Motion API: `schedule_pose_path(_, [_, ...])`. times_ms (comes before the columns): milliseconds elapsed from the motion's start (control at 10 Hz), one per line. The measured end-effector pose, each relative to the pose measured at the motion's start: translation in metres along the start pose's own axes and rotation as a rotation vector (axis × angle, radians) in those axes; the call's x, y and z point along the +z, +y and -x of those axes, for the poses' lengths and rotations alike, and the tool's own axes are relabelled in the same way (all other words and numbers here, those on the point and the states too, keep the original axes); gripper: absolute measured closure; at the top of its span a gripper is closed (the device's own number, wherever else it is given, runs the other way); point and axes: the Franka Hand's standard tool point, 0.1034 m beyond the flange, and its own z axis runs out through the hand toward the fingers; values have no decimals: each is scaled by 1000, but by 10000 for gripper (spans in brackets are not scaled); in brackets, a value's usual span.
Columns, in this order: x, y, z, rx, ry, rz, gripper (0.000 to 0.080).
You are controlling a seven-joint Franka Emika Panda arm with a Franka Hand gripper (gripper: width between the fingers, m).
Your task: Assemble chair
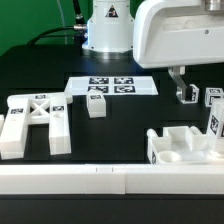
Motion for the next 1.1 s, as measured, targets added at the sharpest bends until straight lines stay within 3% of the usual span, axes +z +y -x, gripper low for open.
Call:
schedule_pose_path(300, [3,2,-1,3,-6,1,151])
schedule_pose_path(700, [9,0,-15,-1,8,3,151])
schedule_pose_path(1100, [23,-13,-7,15,-10,4,176])
